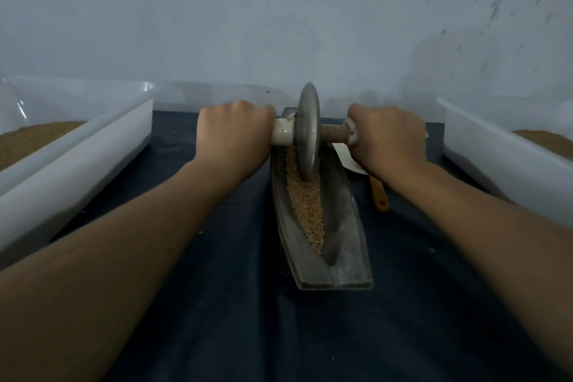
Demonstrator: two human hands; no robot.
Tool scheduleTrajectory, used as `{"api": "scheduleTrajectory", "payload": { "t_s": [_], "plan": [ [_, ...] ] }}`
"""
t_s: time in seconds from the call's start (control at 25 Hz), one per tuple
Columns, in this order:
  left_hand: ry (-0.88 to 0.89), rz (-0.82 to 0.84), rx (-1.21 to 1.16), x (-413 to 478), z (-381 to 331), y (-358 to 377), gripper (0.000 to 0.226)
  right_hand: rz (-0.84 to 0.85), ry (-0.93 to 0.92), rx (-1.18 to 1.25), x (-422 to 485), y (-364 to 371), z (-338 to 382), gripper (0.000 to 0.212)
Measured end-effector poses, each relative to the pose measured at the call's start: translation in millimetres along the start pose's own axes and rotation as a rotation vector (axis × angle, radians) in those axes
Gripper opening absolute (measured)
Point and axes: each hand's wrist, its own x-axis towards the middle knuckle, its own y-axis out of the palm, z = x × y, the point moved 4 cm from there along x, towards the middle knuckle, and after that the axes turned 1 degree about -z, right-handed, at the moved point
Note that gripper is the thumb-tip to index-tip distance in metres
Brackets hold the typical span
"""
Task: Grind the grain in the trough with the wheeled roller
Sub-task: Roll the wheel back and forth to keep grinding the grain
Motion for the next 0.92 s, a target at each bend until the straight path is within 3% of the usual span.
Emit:
{"api": "scheduleTrajectory", "payload": {
  "t_s": [0.32, 0.48, 0.56, 0.72, 0.8, 0.92],
  "plan": [
    [0.265, -0.056, -0.109, -50, 23, -51, 0.021, 0.049, -0.245, 0.093, -73, -69, -18, 0.015],
    [0.147, -0.019, 0.063, -29, 6, -24, 0.025, 0.085, -0.041, 0.022, -45, -30, -12, 0.013],
    [0.104, -0.010, 0.049, -2, 1, -6, 0.012, 0.104, 0.067, 0.026, -13, -7, -4, 0.005],
    [0.117, 0.037, 0.036, 22, -1, -4, 0.006, 0.151, 0.100, 0.065, -4, 1, -6, 0.006],
    [0.195, 0.105, -0.027, 3, 2, -14, 0.007, 0.126, -0.017, 0.073, -30, -12, -13, 0.016],
    [0.261, 0.349, -0.216, -31, 27, -32, 0.013, 0.040, -0.187, 0.068, -62, -50, -23, 0.023]
  ]
}}
